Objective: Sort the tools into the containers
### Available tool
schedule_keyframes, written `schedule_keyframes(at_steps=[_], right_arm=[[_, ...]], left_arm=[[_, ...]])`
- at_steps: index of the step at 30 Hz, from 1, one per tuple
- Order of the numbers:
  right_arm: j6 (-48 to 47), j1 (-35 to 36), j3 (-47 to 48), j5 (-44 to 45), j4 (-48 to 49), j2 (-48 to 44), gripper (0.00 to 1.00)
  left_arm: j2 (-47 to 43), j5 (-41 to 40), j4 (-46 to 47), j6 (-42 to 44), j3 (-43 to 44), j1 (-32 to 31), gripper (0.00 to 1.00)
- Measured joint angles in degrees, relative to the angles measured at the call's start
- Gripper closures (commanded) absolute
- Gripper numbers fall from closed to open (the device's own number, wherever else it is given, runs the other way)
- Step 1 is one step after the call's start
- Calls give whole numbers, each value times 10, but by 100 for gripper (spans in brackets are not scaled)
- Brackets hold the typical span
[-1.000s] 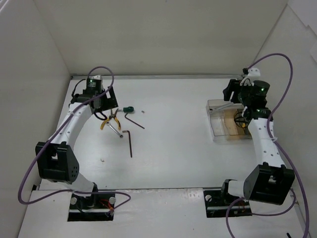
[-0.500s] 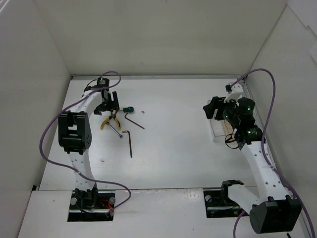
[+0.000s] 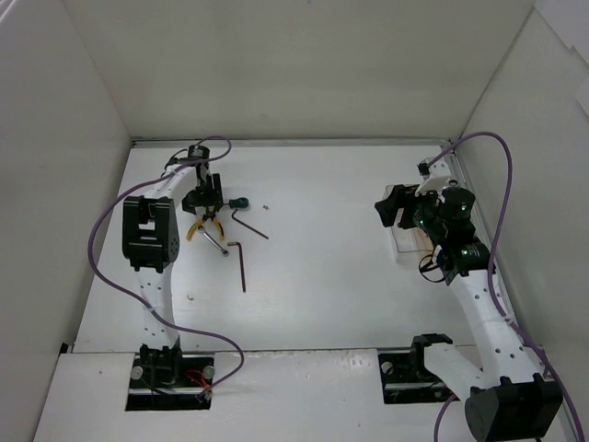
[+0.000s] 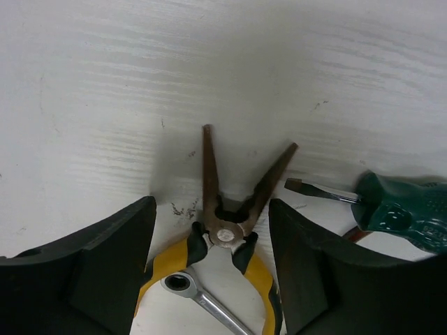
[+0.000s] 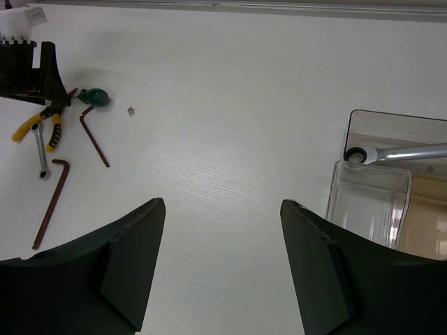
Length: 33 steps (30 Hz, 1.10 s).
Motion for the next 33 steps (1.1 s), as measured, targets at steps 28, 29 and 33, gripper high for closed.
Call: schedule_keyframes(at_steps=[28, 29, 33], right_arm=[[34, 77, 3, -34, -3, 36, 19], [42, 83, 5, -34, -2, 41, 14], [98, 98, 9, -46, 30, 65, 2]], left_arm=[[-57, 44, -16, -7, 32, 59, 100], [-74, 46, -15, -8, 32, 54, 100], [-156, 73, 0, -34, 24, 19, 100]])
